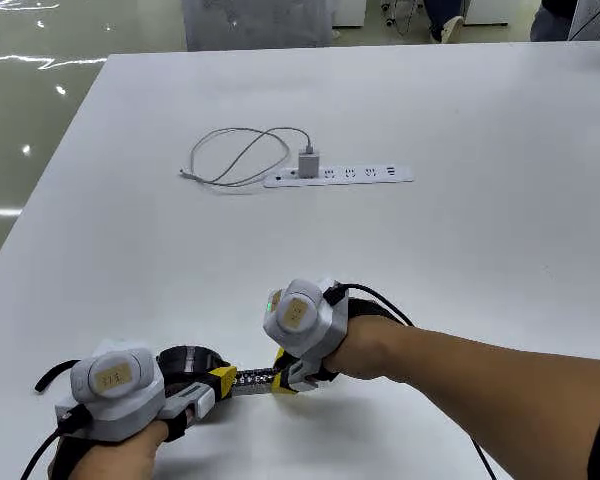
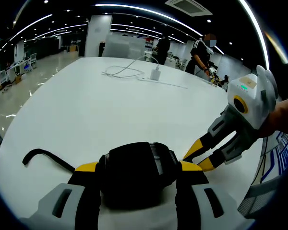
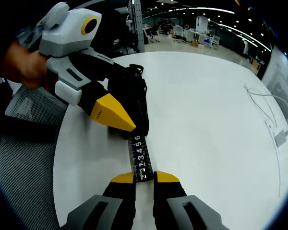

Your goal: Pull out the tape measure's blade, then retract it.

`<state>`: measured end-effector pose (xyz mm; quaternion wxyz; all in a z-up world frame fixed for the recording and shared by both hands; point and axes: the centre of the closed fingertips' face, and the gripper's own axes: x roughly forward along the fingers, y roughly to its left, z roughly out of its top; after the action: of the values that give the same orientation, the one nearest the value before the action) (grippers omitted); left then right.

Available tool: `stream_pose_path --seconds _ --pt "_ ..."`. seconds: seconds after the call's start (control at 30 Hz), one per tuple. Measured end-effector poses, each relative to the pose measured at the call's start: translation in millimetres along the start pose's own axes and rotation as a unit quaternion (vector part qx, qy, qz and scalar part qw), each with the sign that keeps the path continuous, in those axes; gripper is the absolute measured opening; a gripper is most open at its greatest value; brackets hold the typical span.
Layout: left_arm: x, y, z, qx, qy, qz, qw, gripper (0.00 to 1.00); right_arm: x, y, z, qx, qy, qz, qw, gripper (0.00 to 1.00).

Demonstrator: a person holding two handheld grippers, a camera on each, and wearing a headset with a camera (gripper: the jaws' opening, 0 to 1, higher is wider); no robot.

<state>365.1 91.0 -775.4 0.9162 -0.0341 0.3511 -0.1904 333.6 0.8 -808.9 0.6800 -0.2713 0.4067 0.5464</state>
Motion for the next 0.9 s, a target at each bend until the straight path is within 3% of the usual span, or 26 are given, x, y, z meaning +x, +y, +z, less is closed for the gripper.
stream_pose_path --seconds 0.47,0.9 --pt "-0.3 0.2 0.7 -0.004 -0.003 0.001 1.0 0.59 1.2 0.1 5.4 0.008 -0.025 -0.004 0.9996 0.09" --pt "-1.6 0.8 0.3 -0.007 -0.001 -0.005 1.0 0.58 4.3 2.3 9.7 0.002 -0.022 -0.002 0.9998 0.09"
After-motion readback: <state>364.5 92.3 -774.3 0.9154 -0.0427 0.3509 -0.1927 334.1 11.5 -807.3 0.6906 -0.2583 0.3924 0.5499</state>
